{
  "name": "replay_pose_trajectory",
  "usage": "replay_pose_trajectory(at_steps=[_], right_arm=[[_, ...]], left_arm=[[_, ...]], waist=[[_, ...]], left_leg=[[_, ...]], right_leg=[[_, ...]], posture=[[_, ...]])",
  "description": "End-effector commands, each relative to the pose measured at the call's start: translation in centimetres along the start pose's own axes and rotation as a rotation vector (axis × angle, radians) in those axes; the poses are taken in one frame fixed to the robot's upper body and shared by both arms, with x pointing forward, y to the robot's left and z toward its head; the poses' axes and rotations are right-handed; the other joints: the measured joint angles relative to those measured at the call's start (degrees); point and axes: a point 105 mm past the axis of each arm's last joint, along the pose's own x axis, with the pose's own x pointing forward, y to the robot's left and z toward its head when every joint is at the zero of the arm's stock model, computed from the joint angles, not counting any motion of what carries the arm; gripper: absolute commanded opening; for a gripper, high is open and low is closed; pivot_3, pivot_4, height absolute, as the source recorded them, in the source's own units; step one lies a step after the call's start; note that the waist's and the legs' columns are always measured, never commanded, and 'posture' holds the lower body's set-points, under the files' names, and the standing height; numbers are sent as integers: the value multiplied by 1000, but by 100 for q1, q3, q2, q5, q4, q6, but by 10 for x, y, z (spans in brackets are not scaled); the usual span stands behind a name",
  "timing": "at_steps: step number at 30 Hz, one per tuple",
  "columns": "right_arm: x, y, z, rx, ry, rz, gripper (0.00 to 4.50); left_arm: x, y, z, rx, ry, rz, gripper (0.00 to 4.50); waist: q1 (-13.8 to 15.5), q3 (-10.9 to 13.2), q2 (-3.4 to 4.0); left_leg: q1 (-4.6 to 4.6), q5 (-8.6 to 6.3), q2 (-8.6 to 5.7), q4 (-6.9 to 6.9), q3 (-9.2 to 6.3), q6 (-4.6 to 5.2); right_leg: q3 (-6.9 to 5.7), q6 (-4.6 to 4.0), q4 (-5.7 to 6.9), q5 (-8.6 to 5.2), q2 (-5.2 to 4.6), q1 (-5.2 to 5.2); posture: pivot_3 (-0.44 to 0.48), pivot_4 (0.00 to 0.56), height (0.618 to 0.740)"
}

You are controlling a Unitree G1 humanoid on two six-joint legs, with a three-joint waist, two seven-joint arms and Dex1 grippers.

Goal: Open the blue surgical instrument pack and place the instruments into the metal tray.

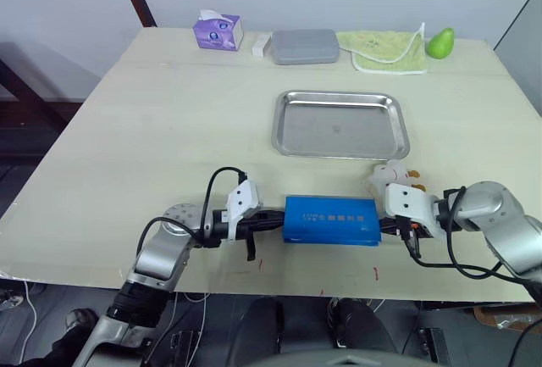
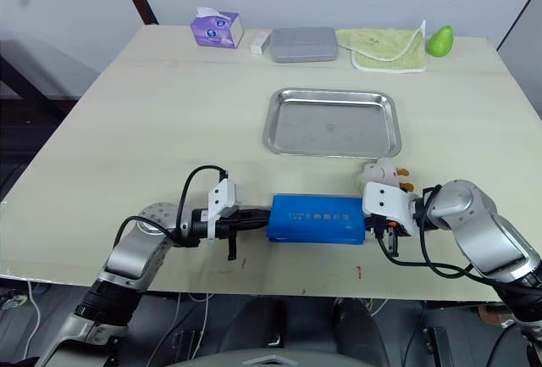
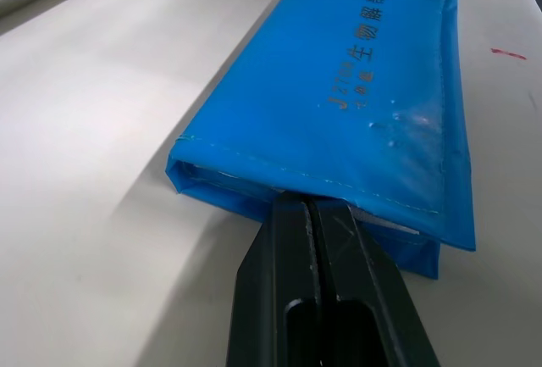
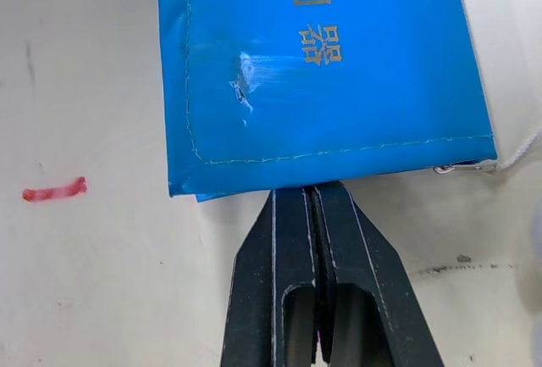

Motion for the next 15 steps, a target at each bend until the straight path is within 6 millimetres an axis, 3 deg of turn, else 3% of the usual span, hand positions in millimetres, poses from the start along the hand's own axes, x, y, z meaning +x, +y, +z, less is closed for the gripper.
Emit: replay_pose_trajectory(at_steps=[1, 9, 14, 15], right_arm=[[-9, -6, 2, -39, -16, -52, 32], [-33, -8, -18, 27, -43, -130, 32], [-61, -3, -18, 98, -238, -197, 32], [-70, 3, -19, 116, -282, -205, 267]], left_arm=[[1, -3, -3, 16, 2, -29, 0], [-32, 9, -15, 6, -3, 9, 0], [-66, 8, -11, -67, -81, 32, 0], [-76, 6, -8, -88, -107, 33, 255]], waist=[[-2, 0, 0], [-28, 0, 1], [-80, 0, 1], [-84, 0, 1]], left_leg=[[0, 0, 0, 0, 1, 0], [2, 0, 4, 0, 2, 0], [4, 0, 13, -5, 2, 0], [4, 0, 14, -6, 1, 0]], right_leg=[[0, 0, 0, 0, 0, 0], [0, -1, 1, -1, 2, -1], [3, -2, 1, -1, 12, -2], [3, -2, 2, -1, 13, -2]], posture=[[0, 150, 736], [0, 150, 736], [0, 150, 736], [0, 150, 736]])
